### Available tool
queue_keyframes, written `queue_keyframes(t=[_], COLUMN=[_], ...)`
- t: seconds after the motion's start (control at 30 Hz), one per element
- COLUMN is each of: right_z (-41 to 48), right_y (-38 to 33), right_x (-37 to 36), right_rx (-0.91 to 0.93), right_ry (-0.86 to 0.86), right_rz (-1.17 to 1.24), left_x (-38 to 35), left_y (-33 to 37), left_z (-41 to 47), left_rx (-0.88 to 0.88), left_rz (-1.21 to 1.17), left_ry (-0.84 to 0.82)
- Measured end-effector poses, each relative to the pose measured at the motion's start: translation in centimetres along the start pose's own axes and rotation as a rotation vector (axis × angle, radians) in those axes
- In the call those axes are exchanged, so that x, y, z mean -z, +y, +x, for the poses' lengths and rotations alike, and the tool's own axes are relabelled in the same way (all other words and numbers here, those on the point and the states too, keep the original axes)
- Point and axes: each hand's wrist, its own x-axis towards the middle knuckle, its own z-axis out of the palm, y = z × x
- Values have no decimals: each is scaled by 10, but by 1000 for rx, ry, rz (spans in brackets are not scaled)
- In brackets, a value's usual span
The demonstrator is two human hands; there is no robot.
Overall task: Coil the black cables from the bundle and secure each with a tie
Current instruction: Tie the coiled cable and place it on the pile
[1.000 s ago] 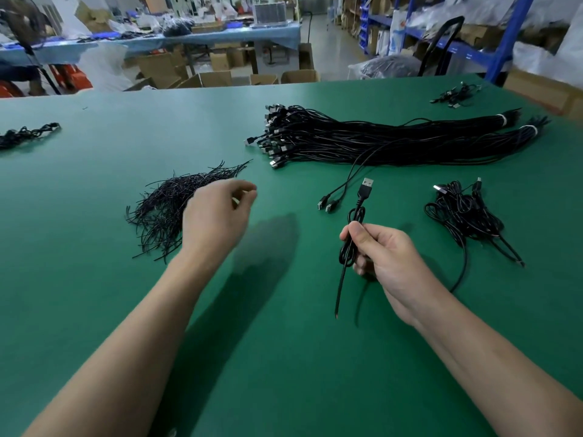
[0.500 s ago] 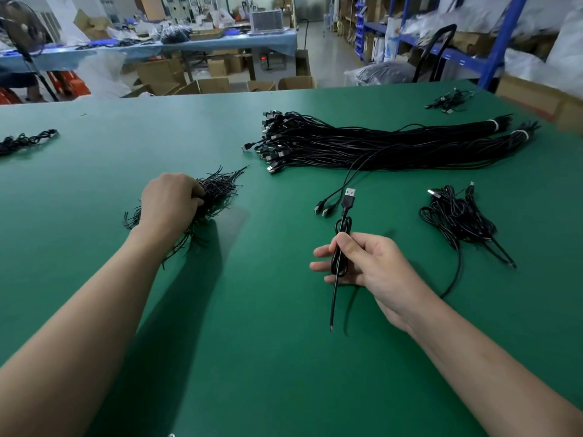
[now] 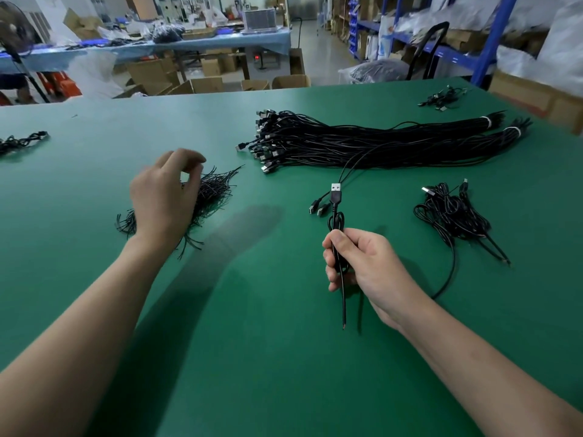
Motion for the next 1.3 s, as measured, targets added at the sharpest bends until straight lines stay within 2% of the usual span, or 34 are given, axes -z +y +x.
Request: queue_keyframes(t=[0.1,0.2,0.27,0.33,0.43,0.63,0.73,0.9,1.03,1.3], right_z=[-1,-2,-3,-3,-2,0,1,1,2,5], right_y=[-1,-2,-2,-1,1,4,4,5,9,16], right_x=[-2,-2,-1,-1,-2,0,2,4,3,6], right_rx=[23,45,60,72,70,82,93,110,129,175], right_ry=[-6,4,7,4,4,46,100,120,50,-1], right_rz=[-5,21,32,34,43,45,58,15,-66,-217], left_x=[2,-1,-2,-4,-5,-5,-8,-9,-6,2], left_y=[54,110,134,145,149,148,145,140,136,132], left_z=[-16,-46,-64,-72,-73,-78,-79,-87,-85,-81], left_rx=[130,231,411,570,719,813,757,617,479,400], left_rz=[-387,-753,-960,-1079,-1219,-1470,-1465,-1236,-1138,-996], left_ry=[-23,-147,-218,-229,-254,-279,-350,-547,-597,-685])
